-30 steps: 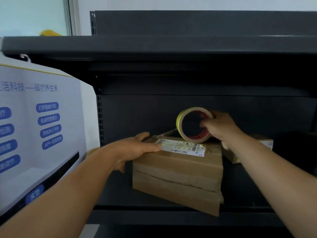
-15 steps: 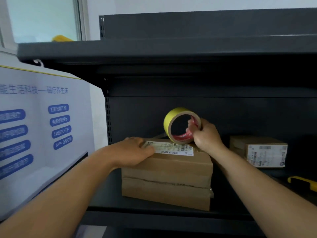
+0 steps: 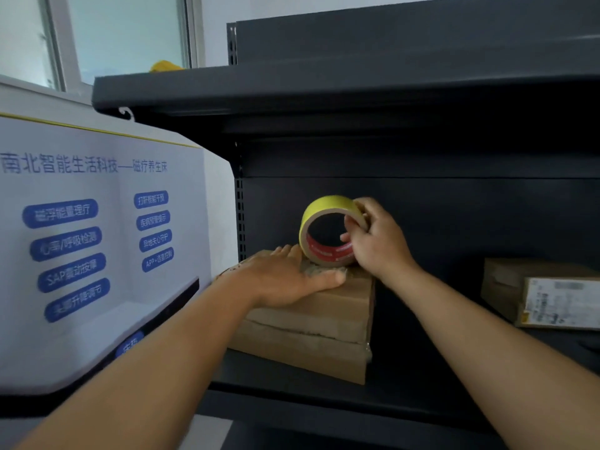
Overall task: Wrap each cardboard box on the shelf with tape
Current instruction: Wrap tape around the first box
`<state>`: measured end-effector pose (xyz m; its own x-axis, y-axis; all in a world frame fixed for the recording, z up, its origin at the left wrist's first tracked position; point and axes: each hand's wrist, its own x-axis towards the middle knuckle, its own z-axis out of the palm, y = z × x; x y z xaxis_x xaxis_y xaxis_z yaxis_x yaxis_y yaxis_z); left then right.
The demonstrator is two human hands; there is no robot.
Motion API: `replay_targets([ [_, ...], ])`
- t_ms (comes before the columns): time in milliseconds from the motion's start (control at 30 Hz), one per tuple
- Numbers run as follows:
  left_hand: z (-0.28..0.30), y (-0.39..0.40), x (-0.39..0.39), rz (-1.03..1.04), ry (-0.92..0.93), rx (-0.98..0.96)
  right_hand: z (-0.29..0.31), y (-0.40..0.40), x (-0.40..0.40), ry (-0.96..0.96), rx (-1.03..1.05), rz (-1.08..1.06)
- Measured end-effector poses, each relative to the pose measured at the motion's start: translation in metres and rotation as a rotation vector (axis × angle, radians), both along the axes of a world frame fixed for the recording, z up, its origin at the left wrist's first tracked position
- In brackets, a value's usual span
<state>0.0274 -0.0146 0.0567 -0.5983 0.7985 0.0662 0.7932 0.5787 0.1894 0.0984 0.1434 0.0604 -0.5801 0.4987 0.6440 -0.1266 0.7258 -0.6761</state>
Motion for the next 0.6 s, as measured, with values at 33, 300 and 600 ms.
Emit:
replay_targets([
  [33,0.001,0.0,0.001,0.009,0.004,-0.013,0.005,0.004,0.007,0.008,-0.03,-0.015],
  [300,0.003,0.005,0.004,-0.052,-0.075,-0.057,0.021,0.034,0.056,-0.006,-0.163,-0.109],
  [600,0.004,0.007,0.002,-0.091,-0.028,-0.12,0.012,0.033,0.088,-0.311,0.007,-0.203],
])
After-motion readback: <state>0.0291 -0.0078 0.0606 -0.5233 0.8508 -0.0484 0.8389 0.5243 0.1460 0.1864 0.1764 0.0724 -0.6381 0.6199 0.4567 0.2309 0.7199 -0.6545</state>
